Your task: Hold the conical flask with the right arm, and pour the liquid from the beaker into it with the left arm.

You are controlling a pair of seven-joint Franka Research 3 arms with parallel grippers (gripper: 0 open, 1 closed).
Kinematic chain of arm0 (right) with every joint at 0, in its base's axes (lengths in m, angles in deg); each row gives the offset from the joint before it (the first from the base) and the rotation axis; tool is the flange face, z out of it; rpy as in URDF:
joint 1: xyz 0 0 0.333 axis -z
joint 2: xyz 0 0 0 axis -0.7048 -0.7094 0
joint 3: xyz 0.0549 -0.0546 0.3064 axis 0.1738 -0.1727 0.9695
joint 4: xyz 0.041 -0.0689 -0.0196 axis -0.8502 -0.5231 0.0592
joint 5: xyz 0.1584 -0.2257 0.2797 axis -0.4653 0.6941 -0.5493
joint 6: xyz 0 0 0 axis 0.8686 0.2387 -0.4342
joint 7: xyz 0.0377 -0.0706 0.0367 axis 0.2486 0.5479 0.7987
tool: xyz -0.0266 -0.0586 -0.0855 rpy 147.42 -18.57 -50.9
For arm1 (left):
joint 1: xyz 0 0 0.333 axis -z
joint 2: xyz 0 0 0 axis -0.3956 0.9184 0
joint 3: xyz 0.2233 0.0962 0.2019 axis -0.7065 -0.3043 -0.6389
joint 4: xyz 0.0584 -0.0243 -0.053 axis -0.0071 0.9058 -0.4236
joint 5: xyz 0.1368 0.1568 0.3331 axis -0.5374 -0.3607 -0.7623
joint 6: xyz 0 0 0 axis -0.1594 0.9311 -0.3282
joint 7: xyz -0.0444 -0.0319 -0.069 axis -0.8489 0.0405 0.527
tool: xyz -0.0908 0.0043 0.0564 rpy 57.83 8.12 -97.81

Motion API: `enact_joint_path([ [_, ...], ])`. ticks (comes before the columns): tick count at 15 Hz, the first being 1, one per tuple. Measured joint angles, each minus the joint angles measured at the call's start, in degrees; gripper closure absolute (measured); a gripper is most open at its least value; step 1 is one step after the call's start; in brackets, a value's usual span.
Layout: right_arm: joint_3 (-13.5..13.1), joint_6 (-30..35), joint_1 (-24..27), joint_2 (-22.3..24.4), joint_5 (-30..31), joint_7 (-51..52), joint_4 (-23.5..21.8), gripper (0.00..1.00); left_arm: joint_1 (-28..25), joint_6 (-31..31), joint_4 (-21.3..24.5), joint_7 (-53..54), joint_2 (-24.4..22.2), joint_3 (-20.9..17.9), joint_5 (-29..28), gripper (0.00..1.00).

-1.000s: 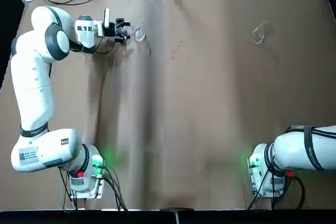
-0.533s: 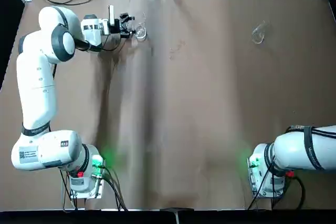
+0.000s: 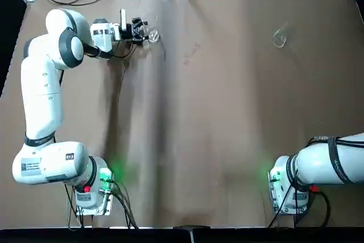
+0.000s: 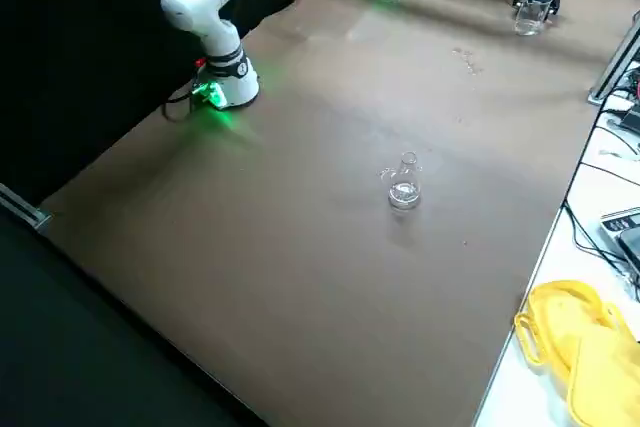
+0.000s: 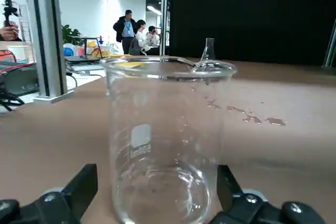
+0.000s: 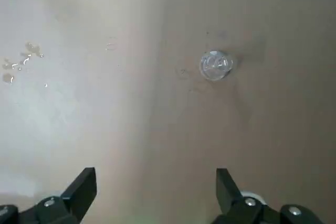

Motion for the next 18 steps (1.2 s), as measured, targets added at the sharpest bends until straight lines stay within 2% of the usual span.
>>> enact_joint_path([
  [4,0.0,-1.8,-0.4,-2.0,0.0,3.0,-0.1,0.00,1.8,-0.3,-0.4,0.1,0.3,0.0,1.3,0.00],
  [6,-0.5,-7.0,0.3,-4.8,-0.1,13.4,-0.2,0.00,2.1,-0.4,-0.4,0.2,0.3,0.0,1.5,0.00],
  [10,-0.9,-10.6,3.0,-8.8,-2.3,24.1,-0.2,0.00,2.6,-0.4,-0.4,0.3,0.6,0.0,3.5,0.02],
  [13,-1.0,-13.7,5.8,-11.8,-7.2,35.8,-0.2,0.00,3.7,-0.4,-0.4,0.9,0.9,0.0,5.5,0.04],
  [18,-1.2,-14.2,11.7,-16.4,-17.1,55.3,-0.3,0.00,4.0,-0.3,-0.4,3.0,1.1,0.0,5.8,0.04],
])
